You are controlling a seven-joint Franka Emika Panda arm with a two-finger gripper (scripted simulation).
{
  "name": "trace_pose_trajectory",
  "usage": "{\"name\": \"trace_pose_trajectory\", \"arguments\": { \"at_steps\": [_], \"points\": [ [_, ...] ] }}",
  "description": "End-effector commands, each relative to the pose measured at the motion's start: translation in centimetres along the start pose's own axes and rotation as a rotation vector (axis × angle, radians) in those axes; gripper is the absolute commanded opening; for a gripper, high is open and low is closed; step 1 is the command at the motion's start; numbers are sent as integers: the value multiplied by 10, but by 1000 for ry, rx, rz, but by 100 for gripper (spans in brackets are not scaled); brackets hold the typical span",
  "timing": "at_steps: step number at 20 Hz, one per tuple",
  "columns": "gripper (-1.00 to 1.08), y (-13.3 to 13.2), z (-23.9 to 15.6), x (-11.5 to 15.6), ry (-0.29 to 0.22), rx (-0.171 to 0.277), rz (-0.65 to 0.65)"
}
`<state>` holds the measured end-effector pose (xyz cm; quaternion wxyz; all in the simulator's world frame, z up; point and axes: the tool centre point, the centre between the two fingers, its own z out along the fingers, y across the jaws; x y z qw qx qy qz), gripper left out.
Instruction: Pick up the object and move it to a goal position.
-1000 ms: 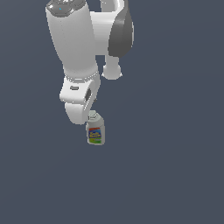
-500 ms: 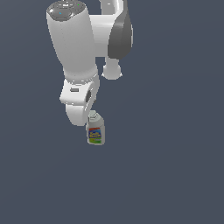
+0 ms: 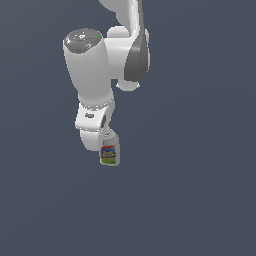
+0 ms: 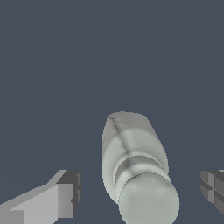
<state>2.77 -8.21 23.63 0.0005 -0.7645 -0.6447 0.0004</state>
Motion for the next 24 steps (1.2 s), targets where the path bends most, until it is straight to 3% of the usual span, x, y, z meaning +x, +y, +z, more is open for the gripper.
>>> {"name": "trace_pose_trajectory", "arguments": {
  "at_steps": [1, 3, 4, 17, 24],
  "points": [
    [100, 1, 5, 0, 0, -1, -1],
    [100, 1, 6, 0, 0, -1, -1],
    [-100, 1, 6, 0, 0, -1, -1],
    [-100, 0, 3, 1, 0, -2, -1],
    [-100, -10, -26, 13, -1, -2, -1]
  ]
}}
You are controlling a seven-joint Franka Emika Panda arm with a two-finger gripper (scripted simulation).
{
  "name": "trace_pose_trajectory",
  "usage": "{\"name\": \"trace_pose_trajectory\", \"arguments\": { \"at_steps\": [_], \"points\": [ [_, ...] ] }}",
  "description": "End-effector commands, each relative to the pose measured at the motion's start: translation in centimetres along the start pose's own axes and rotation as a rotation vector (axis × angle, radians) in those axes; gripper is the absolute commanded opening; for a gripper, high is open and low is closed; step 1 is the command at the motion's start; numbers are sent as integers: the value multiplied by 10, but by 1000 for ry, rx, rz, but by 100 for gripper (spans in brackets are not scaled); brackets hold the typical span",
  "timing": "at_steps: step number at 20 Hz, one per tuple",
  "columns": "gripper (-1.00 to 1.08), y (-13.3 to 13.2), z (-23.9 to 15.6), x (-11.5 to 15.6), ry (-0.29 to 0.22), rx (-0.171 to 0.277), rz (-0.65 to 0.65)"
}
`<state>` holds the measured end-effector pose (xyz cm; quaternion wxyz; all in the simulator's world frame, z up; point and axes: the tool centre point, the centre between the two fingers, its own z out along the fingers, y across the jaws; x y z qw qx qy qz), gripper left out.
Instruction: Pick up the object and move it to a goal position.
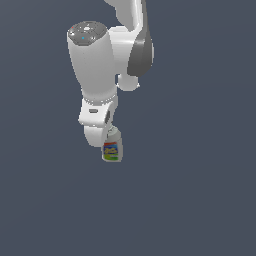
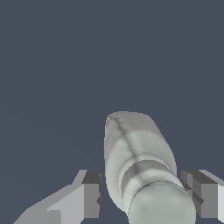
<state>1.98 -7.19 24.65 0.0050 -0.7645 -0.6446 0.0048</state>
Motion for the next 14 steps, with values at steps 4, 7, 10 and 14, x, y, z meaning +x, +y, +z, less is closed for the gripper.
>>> {"name": "trace_pose_trajectory", "arguments": {
  "at_steps": [4, 7, 10, 14],
  "points": [
    [-100, -11, -46, 16, 0, -15, -1],
    [-100, -21, -74, 27, 0, -15, -1],
    [-100, -33, -106, 40, -1, -15, -1],
    [-100, -48, -150, 58, -1, -15, -1]
  ]
}}
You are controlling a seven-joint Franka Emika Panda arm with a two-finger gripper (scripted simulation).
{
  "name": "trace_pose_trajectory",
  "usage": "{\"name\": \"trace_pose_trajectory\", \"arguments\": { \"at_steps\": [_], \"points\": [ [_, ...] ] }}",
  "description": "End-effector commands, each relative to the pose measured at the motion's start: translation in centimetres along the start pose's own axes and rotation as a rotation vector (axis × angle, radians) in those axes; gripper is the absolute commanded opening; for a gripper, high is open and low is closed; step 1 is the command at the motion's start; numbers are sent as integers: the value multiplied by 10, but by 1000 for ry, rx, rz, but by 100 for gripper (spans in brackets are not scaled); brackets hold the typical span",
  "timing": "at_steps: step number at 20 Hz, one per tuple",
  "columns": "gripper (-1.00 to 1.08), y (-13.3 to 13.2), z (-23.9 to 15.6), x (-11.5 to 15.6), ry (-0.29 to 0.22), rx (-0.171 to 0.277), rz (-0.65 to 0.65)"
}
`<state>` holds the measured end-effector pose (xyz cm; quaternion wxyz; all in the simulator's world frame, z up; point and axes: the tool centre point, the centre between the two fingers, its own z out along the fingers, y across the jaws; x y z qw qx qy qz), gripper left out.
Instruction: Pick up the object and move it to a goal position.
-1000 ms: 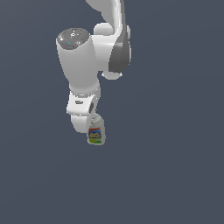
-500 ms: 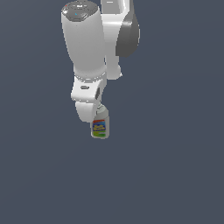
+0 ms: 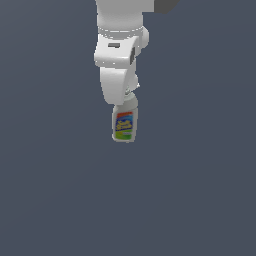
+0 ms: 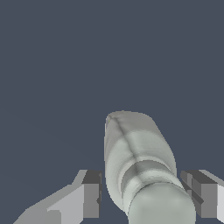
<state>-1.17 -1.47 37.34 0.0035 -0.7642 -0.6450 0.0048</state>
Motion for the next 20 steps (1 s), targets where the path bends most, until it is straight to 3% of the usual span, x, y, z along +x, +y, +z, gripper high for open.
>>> {"name": "trace_pose_trajectory", "arguments": {
  "at_steps": [1, 11, 20],
  "points": [
    [-100, -9, -34, 11, 1, -12, 0],
    [-100, -43, -139, 54, 1, -12, 0],
    [-100, -63, -207, 82, 3, -12, 0]
  ]
}}
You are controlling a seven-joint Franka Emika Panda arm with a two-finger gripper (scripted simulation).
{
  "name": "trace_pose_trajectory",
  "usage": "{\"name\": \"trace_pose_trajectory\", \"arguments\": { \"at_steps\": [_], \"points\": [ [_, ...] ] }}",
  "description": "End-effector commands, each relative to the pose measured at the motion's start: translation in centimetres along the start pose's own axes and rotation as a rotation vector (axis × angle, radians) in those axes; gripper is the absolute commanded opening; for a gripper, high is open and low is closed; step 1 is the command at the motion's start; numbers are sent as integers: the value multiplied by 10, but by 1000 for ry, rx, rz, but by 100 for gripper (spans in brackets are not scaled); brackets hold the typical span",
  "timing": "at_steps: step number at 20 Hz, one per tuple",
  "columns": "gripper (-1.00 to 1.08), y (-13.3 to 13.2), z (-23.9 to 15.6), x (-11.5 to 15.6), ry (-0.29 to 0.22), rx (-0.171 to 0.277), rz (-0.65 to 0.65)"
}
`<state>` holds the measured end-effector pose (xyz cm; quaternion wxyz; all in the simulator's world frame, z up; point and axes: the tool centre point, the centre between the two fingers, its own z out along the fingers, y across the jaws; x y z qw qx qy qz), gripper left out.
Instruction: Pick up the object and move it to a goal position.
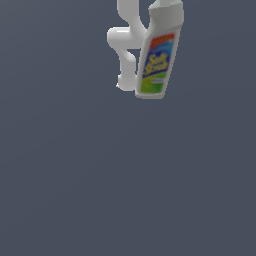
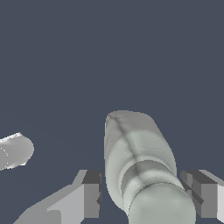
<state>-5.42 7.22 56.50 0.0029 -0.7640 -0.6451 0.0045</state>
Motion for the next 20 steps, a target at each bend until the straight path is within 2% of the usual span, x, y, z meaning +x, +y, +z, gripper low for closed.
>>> {"name": "trace_pose_trajectory", "arguments": {
  "at_steps": [1, 10, 20],
  "points": [
    [-100, -5, -21, 6, 3, -10, 1],
    [-100, -13, -52, 20, 3, -10, 1],
    [-100, -14, -61, 23, 3, -10, 1]
  ]
}}
